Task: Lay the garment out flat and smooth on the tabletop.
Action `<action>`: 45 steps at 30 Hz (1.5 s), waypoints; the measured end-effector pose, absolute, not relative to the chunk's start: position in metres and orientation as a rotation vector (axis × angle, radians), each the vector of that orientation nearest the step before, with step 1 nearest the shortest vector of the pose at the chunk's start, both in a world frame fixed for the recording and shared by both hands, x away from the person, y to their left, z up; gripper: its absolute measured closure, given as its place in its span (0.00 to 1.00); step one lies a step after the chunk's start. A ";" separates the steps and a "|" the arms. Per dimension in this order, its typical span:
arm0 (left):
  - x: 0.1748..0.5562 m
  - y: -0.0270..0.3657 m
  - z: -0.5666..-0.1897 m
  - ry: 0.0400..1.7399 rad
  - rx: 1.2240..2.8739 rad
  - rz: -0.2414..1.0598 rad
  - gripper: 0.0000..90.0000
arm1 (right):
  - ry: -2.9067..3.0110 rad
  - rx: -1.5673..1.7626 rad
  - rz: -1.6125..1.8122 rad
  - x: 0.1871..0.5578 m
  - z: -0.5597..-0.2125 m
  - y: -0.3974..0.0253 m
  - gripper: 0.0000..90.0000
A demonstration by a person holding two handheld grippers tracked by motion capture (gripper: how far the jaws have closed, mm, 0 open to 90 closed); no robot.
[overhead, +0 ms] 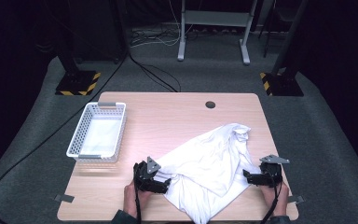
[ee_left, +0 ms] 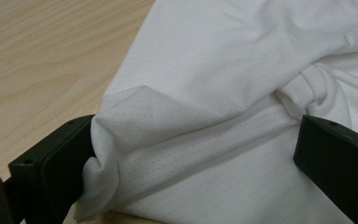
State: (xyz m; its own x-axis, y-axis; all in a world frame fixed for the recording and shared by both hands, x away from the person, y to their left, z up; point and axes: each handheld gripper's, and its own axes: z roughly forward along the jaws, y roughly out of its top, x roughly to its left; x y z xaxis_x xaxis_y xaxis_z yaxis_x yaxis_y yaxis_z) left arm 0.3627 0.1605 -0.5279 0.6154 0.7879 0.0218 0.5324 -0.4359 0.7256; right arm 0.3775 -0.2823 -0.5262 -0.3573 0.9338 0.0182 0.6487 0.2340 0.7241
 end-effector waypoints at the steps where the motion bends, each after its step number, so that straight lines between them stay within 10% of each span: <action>1: 0.362 0.162 -0.527 1.035 2.134 0.476 0.01 | 2.089 1.452 0.912 0.377 -0.526 -0.282 0.05; 22: 0.362 0.073 -0.497 0.794 2.255 0.440 0.18 | 2.087 1.455 0.915 0.377 -0.526 -0.282 0.04; 38: 0.383 0.083 -0.509 0.906 2.219 0.471 0.88 | 2.084 1.459 0.915 0.377 -0.527 -0.282 0.04; 45: 0.392 0.112 -0.497 0.989 2.179 0.542 0.91 | 2.078 1.466 0.911 0.377 -0.527 -0.283 0.04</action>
State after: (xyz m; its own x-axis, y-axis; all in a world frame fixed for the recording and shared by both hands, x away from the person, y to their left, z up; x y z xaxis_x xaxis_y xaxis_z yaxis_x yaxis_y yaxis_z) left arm 0.3919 0.1116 -0.4974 0.6255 0.7748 0.0916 0.4941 -0.4843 0.7221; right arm 0.3772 -0.2828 -0.5265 -0.3436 0.9389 0.0210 0.6513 0.2221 0.7256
